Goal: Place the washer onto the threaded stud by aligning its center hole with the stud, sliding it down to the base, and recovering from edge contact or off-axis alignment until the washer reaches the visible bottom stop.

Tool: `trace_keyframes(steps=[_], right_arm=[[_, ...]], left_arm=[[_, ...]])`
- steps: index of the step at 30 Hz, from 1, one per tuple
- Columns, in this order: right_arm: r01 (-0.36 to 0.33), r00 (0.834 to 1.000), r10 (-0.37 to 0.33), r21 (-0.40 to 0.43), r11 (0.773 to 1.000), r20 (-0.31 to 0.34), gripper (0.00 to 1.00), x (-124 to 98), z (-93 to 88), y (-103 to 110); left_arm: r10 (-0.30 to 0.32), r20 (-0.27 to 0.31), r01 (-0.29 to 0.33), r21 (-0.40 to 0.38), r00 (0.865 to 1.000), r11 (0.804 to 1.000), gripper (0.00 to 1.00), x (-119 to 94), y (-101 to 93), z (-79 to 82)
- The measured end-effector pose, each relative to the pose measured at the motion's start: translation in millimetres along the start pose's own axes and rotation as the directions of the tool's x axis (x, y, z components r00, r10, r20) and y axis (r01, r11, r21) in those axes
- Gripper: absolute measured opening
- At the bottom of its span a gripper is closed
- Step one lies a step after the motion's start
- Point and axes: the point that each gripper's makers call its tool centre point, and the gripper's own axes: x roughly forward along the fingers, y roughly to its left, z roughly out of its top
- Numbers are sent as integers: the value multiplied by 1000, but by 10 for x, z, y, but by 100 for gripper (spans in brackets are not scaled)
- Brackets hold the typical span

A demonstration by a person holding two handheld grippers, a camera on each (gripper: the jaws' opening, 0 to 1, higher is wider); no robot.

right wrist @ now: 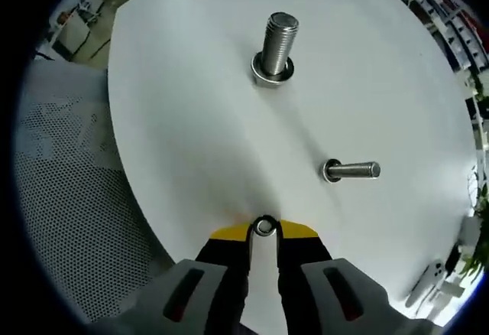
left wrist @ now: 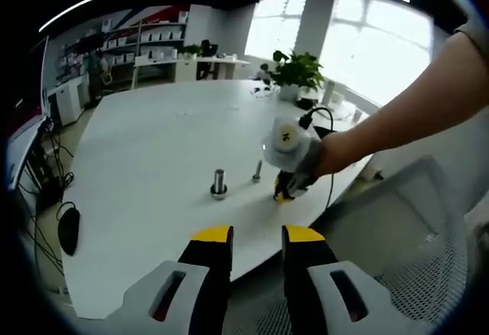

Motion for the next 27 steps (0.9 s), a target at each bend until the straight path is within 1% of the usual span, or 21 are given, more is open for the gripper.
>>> trace_keyframes(steps=[8,12,17,20,23,27], right_arm=[[-4,1000,4,0,1000,18,15,-12,-7,9],[4,999,-2,-36,999,34,15,-8,-6,15],[-10,999,11,-36,999,44,15,-13,-7,10],[-10,998,13,-52,999,62,15,-18,-12,18],[-8,997,12,-48,999,82,15,-21,-10,13],[-14,996,21,-78,997,83,15,-15,10,17]], left_arm=[[-2,-3,2,-5,1000,1000,23,7,-5,-1],[9,-3,-9,-13,1000,1000,23,7,17,-5],[5,-16,-6,-2,1000,1000,23,10,5,-25],[13,-19,-13,-5,1000,1000,24,7,13,-31],[20,-23,-21,-7,1000,1000,24,8,29,-39],[13,-35,-13,2,999,1000,24,14,13,-54]])
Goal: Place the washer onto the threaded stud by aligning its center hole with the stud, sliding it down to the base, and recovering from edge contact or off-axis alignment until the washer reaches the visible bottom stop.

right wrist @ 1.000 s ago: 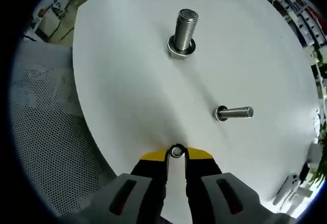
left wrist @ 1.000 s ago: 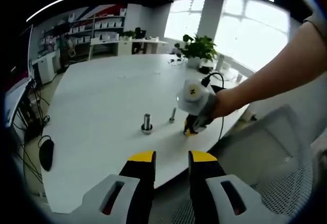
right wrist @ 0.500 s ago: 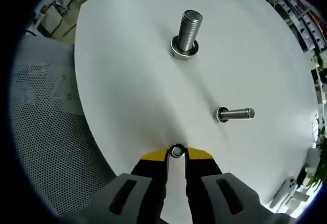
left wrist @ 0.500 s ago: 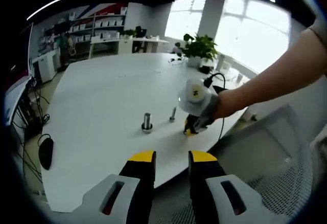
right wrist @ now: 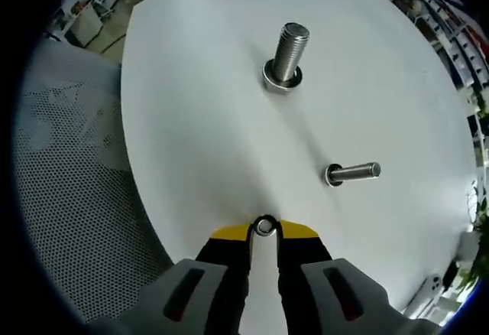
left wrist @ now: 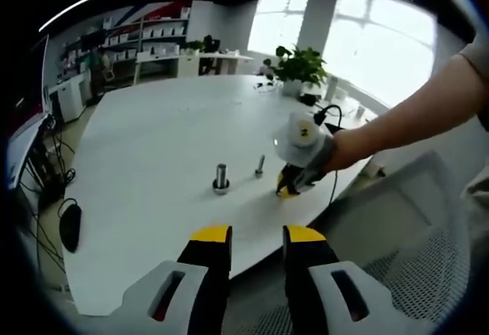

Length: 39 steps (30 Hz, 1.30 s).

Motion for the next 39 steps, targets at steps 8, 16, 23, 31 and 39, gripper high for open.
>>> trace_keyframes(steps=[8,16,23,31,39], right_arm=[[-13,999,13,-9,1000,-32,15,-3,7,5],[-28,1000,28,-23,999,-13,15,-3,9,1],[-35,999,35,-30,999,3,15,-8,9,-6],[-33,999,31,-49,998,-43,15,-4,29,10],[-20,1000,19,-55,998,-15,15,-14,11,10]], left_arm=[[27,5,-27,-12,1000,1000,24,-19,47,-3],[41,6,-41,-23,999,999,26,-27,75,5],[15,-28,-16,-6,999,1000,27,1,27,-58],[30,14,-30,-20,999,999,27,-28,68,10],[19,3,-19,-14,1000,1000,27,-8,44,-9]])
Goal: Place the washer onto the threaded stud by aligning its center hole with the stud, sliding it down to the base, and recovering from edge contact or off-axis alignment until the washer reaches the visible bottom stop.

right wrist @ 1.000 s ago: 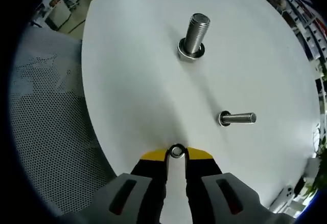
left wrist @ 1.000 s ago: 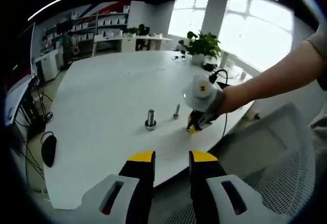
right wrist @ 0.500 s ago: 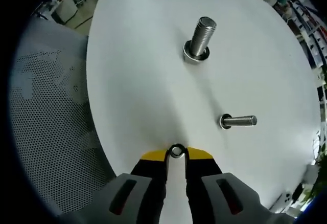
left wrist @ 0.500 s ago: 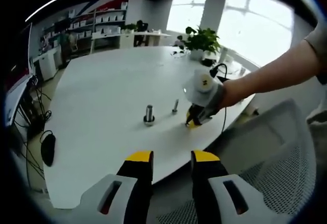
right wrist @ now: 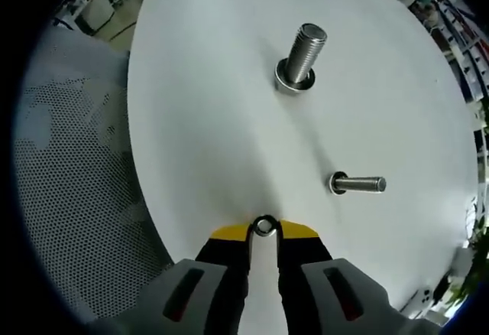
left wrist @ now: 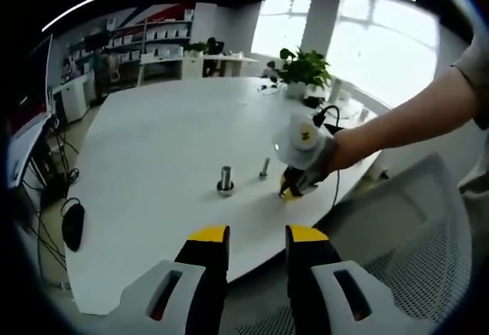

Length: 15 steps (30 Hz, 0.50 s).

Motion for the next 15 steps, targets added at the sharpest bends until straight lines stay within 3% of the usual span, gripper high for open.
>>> trace_keyframes(steps=[3,8,11,15], right_arm=[[-1,1000,1,16,1000,9,15,5,7,-5],[8,1000,-8,1,1000,17,15,4,4,2],[45,998,-44,-26,999,36,15,-3,12,12],[65,997,-63,-55,996,34,15,-2,23,14]], left_arm=[[-6,-20,6,8,1000,1000,27,19,-9,-25],[18,-5,-18,-8,1000,1000,27,-12,28,-19],[29,-3,-29,-15,1000,999,27,-16,47,-15],[7,-37,-7,0,999,1000,27,18,10,-67]])
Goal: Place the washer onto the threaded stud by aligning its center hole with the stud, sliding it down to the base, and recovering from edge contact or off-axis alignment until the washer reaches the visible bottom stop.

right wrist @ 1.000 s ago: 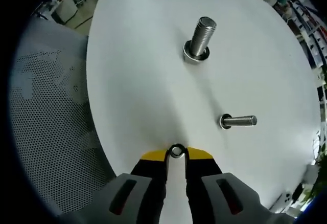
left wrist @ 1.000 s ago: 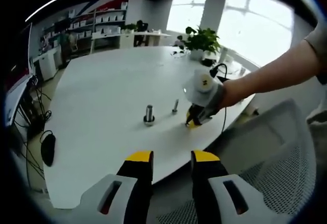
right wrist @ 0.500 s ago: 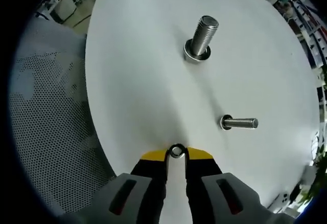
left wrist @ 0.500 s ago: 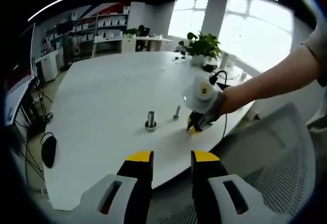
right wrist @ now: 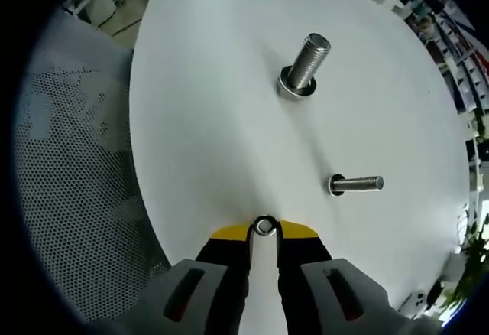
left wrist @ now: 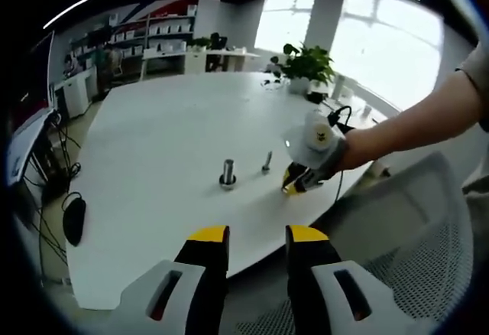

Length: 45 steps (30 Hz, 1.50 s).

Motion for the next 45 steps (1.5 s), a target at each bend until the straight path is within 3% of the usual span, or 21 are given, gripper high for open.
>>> trace_keyframes(steps=[5,11,17,23,26,34,38,42,45], right_arm=[[-32,999,32,74,997,6,15,-4,-12,-21],[-41,999,40,39,998,13,14,9,-5,-12],[-32,998,27,82,996,64,14,10,-2,-41],[-76,994,58,199,977,96,13,3,-8,-50],[-112,986,72,269,957,152,13,-54,39,-30],[-120,974,53,302,946,221,13,-173,111,-95],[-146,951,26,372,917,309,13,-324,230,-212],[-140,944,12,364,921,331,13,-446,238,-305],[-150,938,2,402,903,346,13,-488,210,-384]], left_arm=[[16,37,-15,-17,999,1000,27,-46,36,50],[14,36,-13,-8,999,1000,27,-30,32,58],[12,37,-12,-9,999,1000,26,-35,29,60],[13,24,-13,-11,1000,1000,26,-27,31,34],[9,12,-9,-7,1000,1000,26,-18,20,13],[18,8,-18,-14,1000,1000,26,-23,36,-4],[21,3,-21,-21,1000,1000,26,-23,49,-14],[23,15,-23,-18,1000,1000,26,-35,42,11],[28,18,-28,-23,999,999,26,-36,55,12]])
